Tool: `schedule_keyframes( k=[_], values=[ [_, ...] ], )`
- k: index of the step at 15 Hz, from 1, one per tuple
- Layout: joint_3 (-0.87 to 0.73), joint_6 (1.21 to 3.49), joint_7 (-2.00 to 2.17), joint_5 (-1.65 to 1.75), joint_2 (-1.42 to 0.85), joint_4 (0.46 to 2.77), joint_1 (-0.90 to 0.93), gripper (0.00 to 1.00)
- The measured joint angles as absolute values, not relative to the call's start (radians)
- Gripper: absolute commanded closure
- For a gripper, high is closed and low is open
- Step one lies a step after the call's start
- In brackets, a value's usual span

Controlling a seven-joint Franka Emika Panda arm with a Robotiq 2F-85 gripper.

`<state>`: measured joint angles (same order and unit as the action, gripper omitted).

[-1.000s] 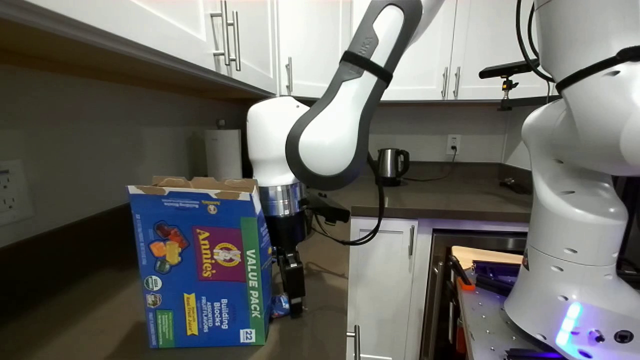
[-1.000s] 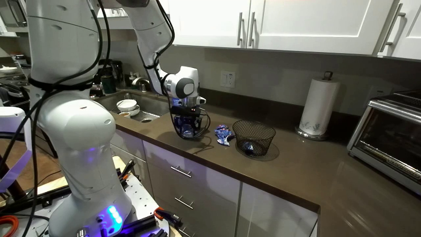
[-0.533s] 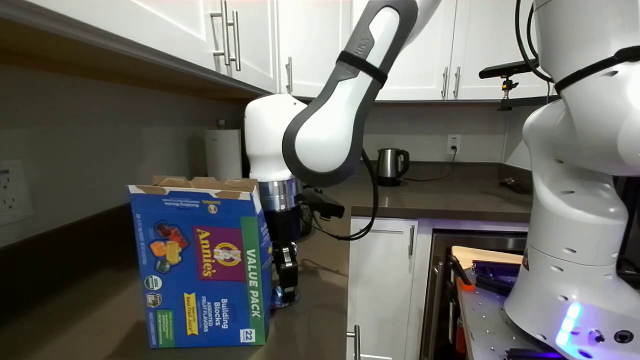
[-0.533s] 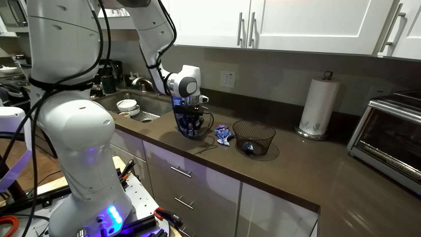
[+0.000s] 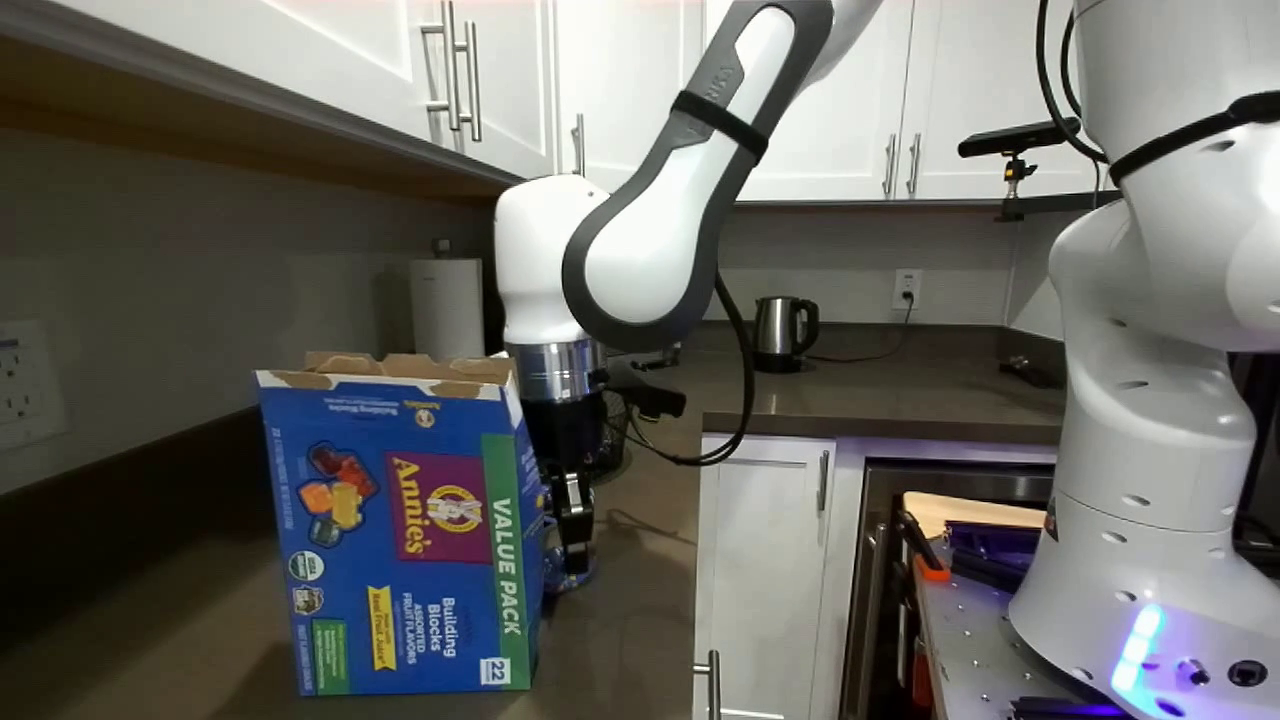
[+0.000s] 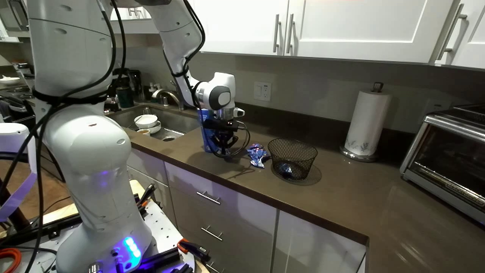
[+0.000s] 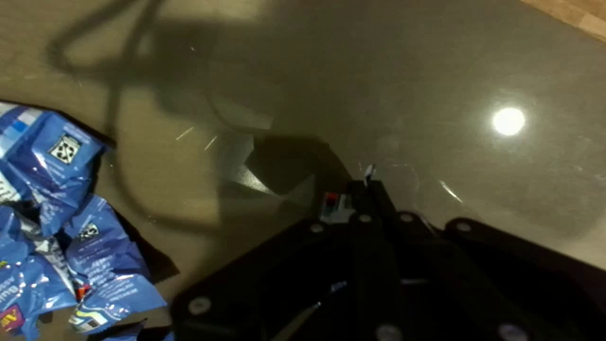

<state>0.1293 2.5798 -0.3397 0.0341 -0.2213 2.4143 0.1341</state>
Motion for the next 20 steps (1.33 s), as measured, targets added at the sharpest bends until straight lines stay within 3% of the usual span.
schedule_keyframes(
  k=[7, 8, 9, 13, 20],
  values=[
    [0.141, 2.433, -0.323, 0.054, -0.067, 2.413, 0.139, 0.96],
    [0.143, 2.402, -0.323, 0.056, -0.036, 2.412, 0.140, 0.71],
    [0.144, 2.373, -0.323, 0.056, -0.006, 2.410, 0.143, 0.70],
    [0.145, 2.316, -0.325, 0.039, 0.049, 2.410, 0.152, 0.45],
    [0.148, 2.353, -0.338, -0.027, -0.041, 2.416, 0.164, 0.02]
  ],
)
